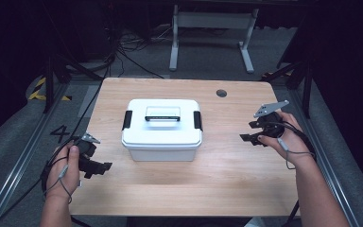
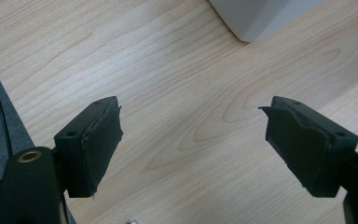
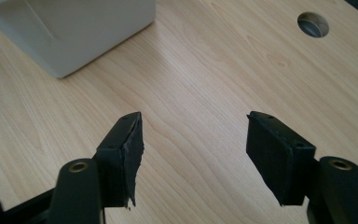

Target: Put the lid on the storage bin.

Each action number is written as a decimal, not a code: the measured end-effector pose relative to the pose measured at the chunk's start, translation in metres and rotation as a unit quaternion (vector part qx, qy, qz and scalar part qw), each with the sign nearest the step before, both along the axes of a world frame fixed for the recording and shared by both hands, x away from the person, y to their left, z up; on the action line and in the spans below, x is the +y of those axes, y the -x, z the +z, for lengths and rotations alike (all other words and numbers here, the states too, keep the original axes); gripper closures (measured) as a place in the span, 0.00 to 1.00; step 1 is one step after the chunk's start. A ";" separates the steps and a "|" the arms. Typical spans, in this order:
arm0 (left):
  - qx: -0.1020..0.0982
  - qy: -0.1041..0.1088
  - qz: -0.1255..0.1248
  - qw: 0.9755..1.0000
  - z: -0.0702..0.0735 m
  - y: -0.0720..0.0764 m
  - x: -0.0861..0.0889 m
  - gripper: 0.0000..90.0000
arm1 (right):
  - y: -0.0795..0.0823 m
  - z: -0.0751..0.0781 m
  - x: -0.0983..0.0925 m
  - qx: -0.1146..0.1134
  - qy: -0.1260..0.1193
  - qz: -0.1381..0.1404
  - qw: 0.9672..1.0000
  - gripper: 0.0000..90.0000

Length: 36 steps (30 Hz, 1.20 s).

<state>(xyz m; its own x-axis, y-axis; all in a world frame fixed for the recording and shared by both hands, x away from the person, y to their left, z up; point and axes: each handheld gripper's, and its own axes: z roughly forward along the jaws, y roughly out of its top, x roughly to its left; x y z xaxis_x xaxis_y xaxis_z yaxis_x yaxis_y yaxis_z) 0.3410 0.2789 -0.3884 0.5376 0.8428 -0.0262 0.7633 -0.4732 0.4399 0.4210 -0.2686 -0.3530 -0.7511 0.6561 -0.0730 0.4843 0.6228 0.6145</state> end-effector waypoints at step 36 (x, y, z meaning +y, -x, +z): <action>0.020 -0.011 -0.007 1.000 -0.005 -0.011 -0.006 0.20 | -0.007 -0.089 0.005 0.100 0.058 -0.019 0.993 0.37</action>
